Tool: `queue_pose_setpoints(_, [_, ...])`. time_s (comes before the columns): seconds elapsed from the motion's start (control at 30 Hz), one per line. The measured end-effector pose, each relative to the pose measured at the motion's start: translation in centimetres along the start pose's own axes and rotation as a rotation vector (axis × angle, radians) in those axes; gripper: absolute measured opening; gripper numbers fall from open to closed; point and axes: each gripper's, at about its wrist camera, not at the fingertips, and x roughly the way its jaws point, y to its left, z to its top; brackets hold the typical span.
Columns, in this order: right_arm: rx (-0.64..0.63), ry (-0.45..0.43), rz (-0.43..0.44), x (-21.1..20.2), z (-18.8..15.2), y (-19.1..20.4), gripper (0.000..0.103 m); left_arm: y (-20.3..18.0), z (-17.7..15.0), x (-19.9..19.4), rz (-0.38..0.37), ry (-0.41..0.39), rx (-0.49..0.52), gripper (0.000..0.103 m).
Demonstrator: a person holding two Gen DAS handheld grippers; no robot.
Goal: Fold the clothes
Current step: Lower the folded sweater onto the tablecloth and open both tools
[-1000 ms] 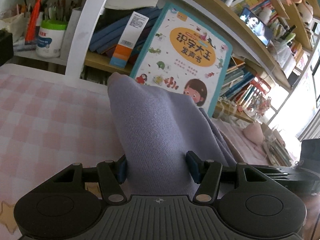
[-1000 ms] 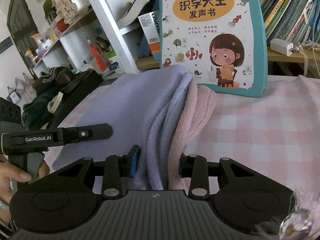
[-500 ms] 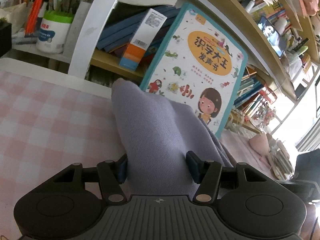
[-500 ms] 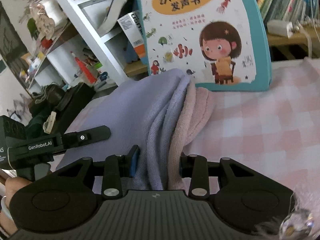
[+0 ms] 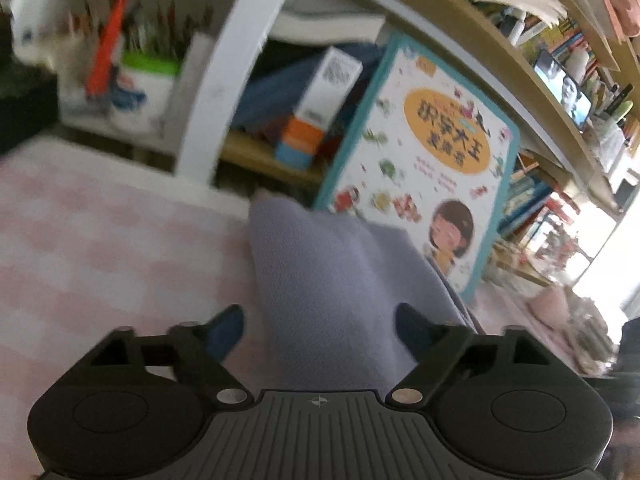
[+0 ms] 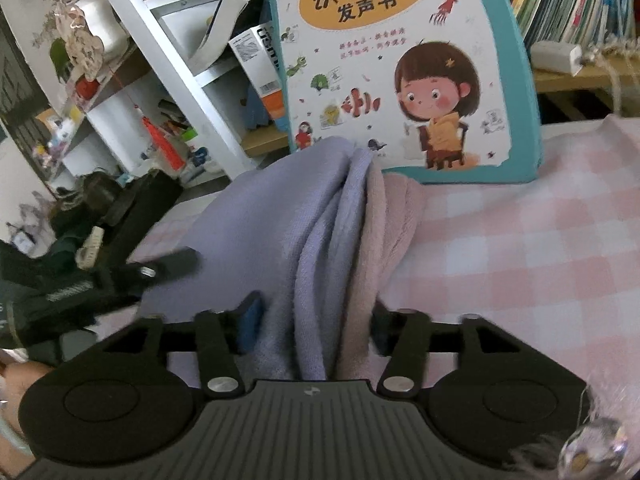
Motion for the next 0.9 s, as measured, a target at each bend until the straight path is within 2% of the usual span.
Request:
queue_pose_setpoints(0.13, [-0.041,-0.061,-0.027,-1.4,-0.4,0.5,0.078,-1.2,-0.2,-1.9,0.039,-0.056,0.042,0.092])
queue_pose_setpoints(0.33, [-0.089,-0.116,-0.063,-3.3,-1.3,1.2,0.081,-4.3,-1.5,-3.6,0.073,-0.108,0.153,0.098])
queue_pose_setpoints(0.5, [-0.141,-0.158,-0.137,-4.6,-2.6,1.7,0.093,-6.6,-3.4,-4.7,0.15,-0.166,0.209,0.101])
queue_pose_setpoints(0.63, [-0.174,-0.186,-0.184,-5.5,-3.8,1.9,0.097,-7.9,-4.8,-5.1,0.229,-0.188,0.256,0.103])
queue_pose_setpoints(0.9, [-0.232,-0.205,-0.23,-6.9,-5.7,2.5,0.099,-8.6,-6.9,-6.1,0.26,-0.177,0.218,0.103])
